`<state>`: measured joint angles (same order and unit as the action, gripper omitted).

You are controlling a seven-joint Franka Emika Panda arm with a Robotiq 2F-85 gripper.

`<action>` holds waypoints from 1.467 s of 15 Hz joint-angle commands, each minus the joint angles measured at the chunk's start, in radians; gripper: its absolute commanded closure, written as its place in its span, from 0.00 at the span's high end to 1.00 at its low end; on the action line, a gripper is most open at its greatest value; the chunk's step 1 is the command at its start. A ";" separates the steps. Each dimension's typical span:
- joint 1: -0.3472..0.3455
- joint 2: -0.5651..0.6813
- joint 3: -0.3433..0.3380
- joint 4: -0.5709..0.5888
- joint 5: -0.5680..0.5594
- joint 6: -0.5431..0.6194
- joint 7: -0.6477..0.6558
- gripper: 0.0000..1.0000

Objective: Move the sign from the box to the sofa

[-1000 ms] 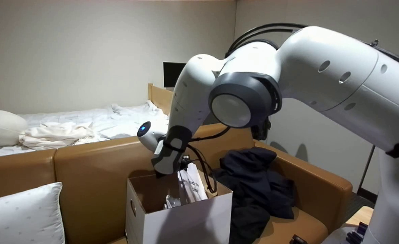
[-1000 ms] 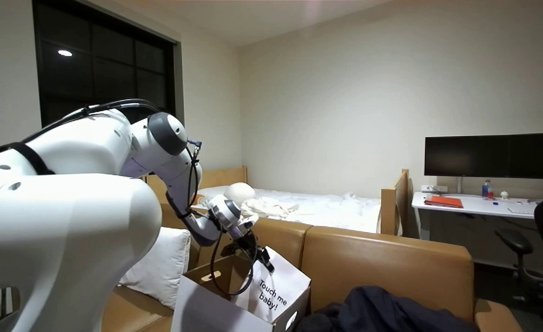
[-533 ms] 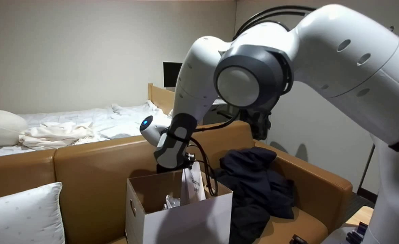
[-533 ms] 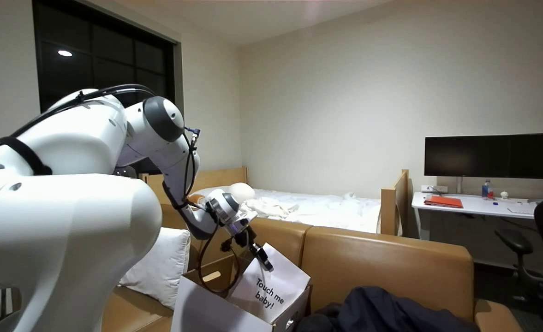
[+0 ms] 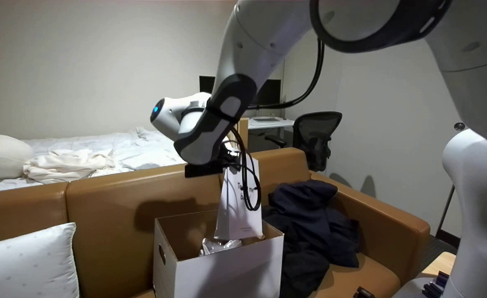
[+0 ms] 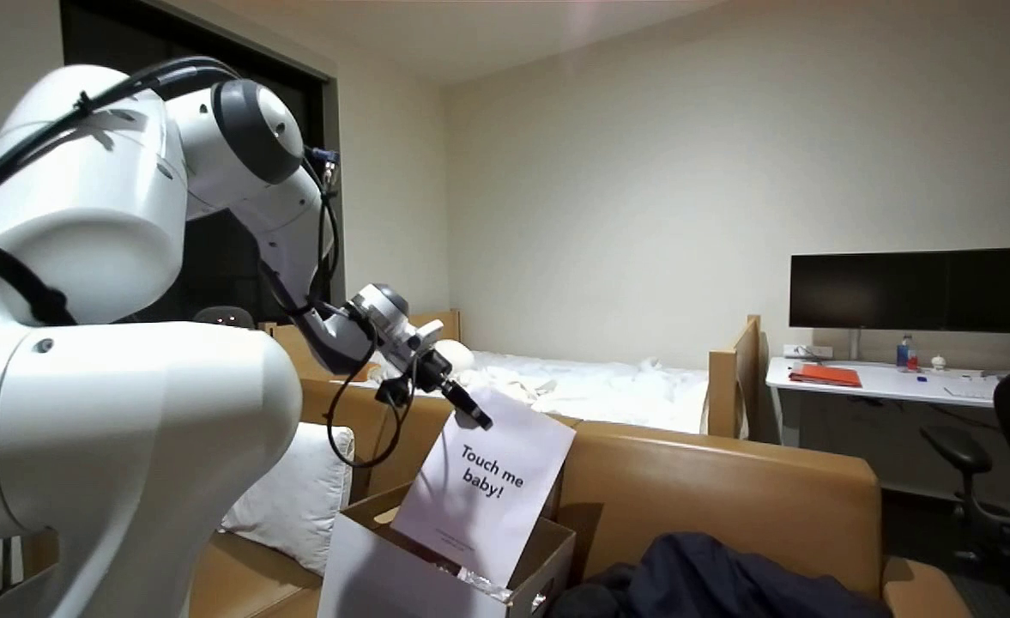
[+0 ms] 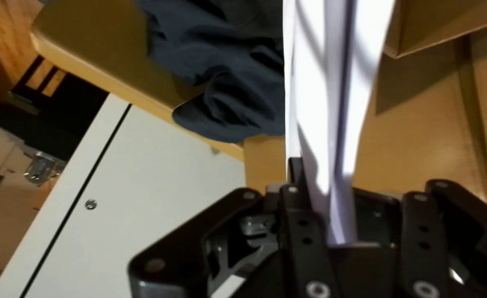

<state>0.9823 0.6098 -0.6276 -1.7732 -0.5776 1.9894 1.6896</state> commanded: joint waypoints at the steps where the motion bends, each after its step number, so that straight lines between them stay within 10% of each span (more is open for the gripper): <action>1: -0.046 -0.191 0.065 0.000 -0.180 -0.242 0.074 0.00; 11: -0.602 -0.360 0.478 0.068 -0.432 -0.432 0.107 0.00; 16: -0.682 -0.284 0.558 0.125 -0.468 -0.415 0.099 0.00; 22: -0.893 -0.084 0.497 0.319 -0.518 -0.403 0.136 0.00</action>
<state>0.1765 0.4254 -0.1124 -1.5756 -1.0558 1.5771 1.7941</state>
